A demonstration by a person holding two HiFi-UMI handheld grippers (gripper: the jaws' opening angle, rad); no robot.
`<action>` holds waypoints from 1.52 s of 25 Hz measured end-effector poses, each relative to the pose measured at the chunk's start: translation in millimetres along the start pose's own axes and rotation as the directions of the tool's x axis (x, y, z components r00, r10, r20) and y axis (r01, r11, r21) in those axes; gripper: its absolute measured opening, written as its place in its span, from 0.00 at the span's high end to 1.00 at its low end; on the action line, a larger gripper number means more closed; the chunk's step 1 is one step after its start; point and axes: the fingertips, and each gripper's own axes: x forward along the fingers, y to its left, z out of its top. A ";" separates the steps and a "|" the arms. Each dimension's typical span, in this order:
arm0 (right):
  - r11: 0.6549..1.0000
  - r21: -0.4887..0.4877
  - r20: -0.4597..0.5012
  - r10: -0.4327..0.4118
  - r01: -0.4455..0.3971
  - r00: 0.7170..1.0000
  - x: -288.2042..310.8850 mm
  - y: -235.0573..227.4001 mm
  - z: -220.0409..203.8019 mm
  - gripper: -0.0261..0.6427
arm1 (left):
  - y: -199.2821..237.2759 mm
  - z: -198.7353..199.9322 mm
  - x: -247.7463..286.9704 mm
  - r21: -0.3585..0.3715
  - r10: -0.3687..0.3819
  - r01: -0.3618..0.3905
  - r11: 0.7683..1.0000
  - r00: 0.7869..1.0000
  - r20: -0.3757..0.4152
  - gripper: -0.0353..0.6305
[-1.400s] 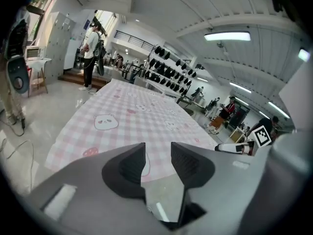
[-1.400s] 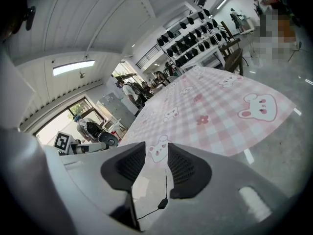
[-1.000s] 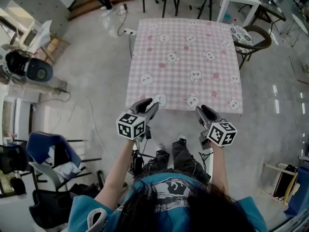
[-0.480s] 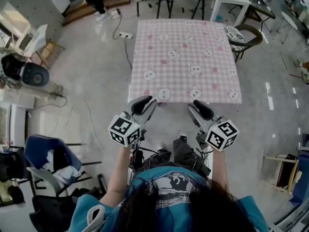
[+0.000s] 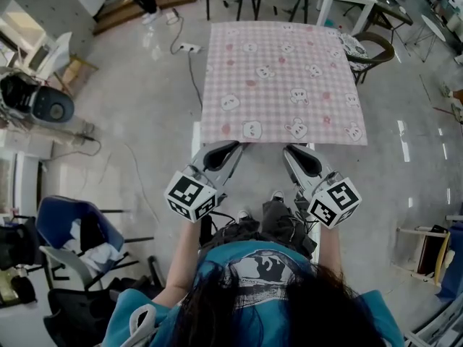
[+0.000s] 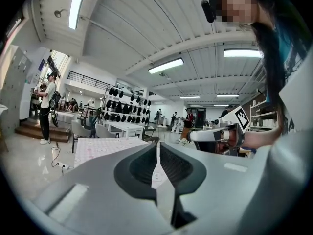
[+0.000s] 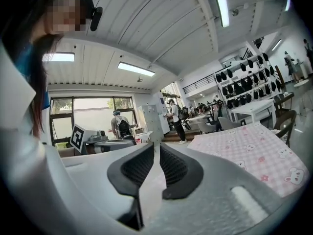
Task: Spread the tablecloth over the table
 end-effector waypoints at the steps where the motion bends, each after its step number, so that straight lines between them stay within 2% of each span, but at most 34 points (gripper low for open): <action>1: 1.000 -0.006 -0.003 0.003 -0.003 1.000 0.2 3.0 0.0 0.91 | -2.1 0.6 -1.0 0.002 -0.003 0.003 1.000 1.000 0.000 0.90; 8: 0.999 -0.043 0.008 0.001 0.000 1.000 5.2 18.5 -0.4 0.96 | -12.1 3.2 -8.4 0.001 -0.038 0.038 0.999 0.999 0.011 0.92; 29: 0.993 -0.117 -0.032 -0.011 0.008 0.999 6.5 30.3 -11.5 0.96 | -37.4 -3.1 -6.3 -0.017 -0.109 0.108 0.994 0.994 -0.007 0.92; 38: 0.992 -0.123 -0.037 -0.006 0.002 0.999 7.8 31.4 -14.0 0.96 | -40.3 -6.2 -5.1 -0.015 -0.113 0.113 0.993 0.993 -0.019 0.92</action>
